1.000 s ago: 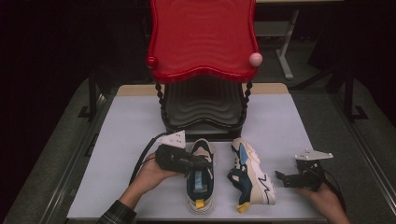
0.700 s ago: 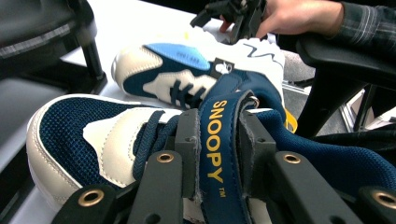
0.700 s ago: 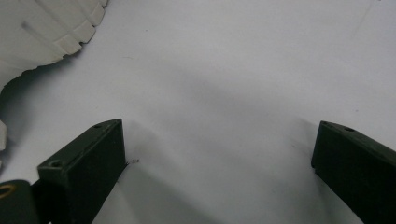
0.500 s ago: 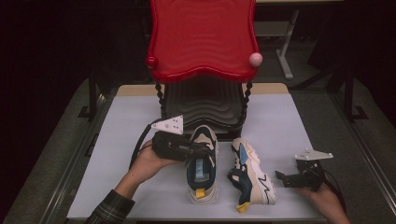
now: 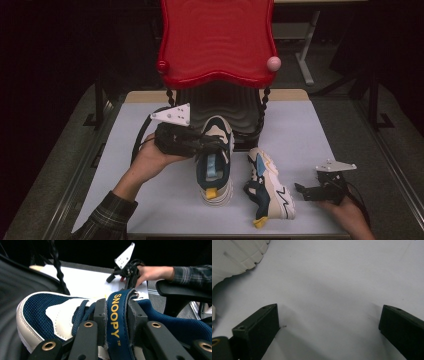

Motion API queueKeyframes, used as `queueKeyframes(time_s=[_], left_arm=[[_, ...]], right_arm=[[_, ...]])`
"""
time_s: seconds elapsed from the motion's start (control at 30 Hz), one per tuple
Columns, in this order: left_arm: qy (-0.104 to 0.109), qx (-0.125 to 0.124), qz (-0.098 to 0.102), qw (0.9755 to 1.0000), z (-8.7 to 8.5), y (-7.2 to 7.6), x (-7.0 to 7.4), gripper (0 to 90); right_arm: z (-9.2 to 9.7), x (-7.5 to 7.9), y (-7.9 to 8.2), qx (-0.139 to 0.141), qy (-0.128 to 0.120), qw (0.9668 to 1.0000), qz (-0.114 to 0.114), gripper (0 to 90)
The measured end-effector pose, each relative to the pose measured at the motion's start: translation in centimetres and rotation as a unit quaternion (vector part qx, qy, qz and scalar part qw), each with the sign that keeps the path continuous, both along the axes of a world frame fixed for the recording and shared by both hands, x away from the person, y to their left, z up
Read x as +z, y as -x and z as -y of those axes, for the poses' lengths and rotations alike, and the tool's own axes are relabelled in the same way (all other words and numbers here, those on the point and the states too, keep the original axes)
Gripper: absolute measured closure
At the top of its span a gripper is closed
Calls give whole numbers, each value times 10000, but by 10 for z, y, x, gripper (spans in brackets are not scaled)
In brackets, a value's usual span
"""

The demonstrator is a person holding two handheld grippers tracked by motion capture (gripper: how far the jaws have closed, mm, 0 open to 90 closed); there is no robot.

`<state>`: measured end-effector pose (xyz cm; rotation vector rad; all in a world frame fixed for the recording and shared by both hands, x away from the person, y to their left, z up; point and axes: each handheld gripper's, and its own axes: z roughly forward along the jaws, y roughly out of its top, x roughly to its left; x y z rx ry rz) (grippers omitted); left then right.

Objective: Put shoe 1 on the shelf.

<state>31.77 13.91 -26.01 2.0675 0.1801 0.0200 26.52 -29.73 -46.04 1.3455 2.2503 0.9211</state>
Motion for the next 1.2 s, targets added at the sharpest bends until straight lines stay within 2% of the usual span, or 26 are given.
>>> queueKeyframes(time_s=[0.03,0.43,0.97,1.0,1.03,1.2], left_arm=[[51,-8,23,10000,-1,0,8,725],[169,-108,401,9990,-2,2,57,726],[284,-175,762,9965,-2,2,103,727],[297,-171,815,9961,-3,2,110,727],[297,-171,815,9961,-3,2,110,728],[374,-122,932,9949,-8,-3,130,729]], right_arm=[[0,0,0,-3,0,10000,-4,21],[0,0,0,-8,-1,10000,-2,21],[0,0,0,-14,3,10000,-2,22],[0,0,0,-16,-1,10000,-4,22],[0,0,0,-16,-1,10000,-4,22],[0,0,0,-5,-4,10000,-11,21]])
